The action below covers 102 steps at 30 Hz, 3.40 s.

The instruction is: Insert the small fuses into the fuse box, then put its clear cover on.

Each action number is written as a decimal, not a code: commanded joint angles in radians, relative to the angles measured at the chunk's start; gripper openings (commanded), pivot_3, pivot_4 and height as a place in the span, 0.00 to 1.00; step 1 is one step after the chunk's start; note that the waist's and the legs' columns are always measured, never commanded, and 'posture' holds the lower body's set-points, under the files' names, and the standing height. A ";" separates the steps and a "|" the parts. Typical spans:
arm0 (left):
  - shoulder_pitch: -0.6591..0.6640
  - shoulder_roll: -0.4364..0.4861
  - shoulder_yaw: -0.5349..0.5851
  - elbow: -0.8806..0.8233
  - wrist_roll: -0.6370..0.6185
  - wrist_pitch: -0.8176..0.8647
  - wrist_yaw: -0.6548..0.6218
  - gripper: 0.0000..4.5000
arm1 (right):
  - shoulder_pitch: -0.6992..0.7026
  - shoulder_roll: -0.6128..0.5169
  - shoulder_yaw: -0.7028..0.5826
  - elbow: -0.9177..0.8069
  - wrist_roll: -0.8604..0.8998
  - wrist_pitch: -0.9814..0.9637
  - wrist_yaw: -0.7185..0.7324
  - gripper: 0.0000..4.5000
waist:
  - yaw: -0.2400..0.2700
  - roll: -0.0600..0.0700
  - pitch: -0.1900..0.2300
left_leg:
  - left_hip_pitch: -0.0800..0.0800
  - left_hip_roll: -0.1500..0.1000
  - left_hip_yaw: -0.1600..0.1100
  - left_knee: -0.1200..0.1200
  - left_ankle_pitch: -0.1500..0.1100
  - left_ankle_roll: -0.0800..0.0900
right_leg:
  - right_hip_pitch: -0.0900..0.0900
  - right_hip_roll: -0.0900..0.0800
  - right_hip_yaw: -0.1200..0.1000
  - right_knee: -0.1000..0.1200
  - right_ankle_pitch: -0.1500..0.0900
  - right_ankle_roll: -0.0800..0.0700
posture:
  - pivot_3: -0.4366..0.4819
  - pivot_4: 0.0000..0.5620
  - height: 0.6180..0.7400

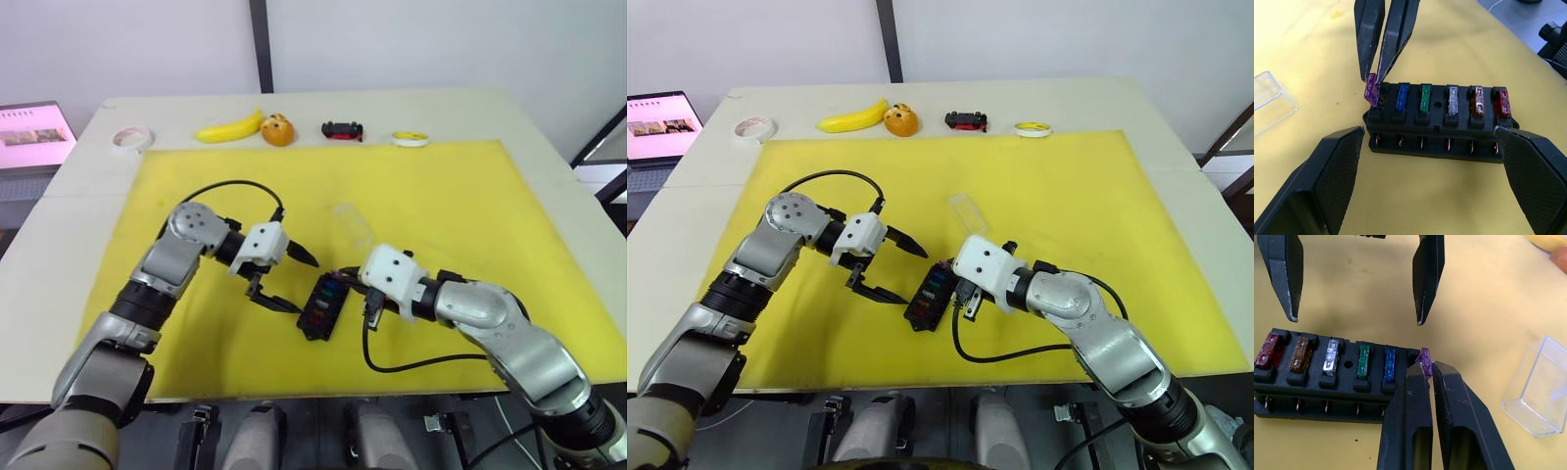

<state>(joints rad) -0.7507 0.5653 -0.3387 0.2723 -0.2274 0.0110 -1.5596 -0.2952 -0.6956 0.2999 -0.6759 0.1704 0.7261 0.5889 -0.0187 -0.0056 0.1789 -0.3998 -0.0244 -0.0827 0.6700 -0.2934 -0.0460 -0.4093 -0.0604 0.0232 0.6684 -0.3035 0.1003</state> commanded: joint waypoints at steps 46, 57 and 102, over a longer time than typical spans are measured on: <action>-0.026 -0.010 0.020 0.004 0.007 -0.016 0.009 0.99 | -0.001 0.020 -0.019 -0.045 -0.027 0.009 0.012 0.00 | 0.000 0.000 0.000 | 0.001 0.000 0.000 0.001 0.000 0.000 | 0.000 0.000 0.000 0.001 0.000 0.000 | 0.48 0.27 1.00; -0.025 -0.015 0.020 0.000 0.010 -0.014 0.010 0.99 | 0.014 0.038 0.025 -0.006 -0.068 -0.017 0.001 0.00 | 0.000 0.000 0.000 | 0.001 -0.001 0.000 0.001 0.000 0.000 | 0.000 0.000 0.000 0.002 0.000 0.000 | 0.48 0.27 1.00; -0.033 -0.026 0.023 0.016 0.018 -0.030 0.014 0.99 | 0.084 0.047 0.017 0.017 -0.124 -0.097 0.010 0.00 | 0.001 0.000 0.000 | 0.001 -0.001 0.000 0.009 -0.002 0.003 | 0.003 0.000 0.000 0.004 0.000 0.000 | 0.48 0.27 1.00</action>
<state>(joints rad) -0.7554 0.5408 -0.3387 0.2956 -0.2074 -0.0082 -1.5453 -0.2233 -0.6514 0.3158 -0.6530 0.0491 0.6333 0.5930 -0.0178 -0.0056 0.1784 -0.3989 -0.0255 -0.0825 0.6790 -0.2950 -0.0433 -0.4064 -0.0599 0.0235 0.6728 -0.3035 0.1004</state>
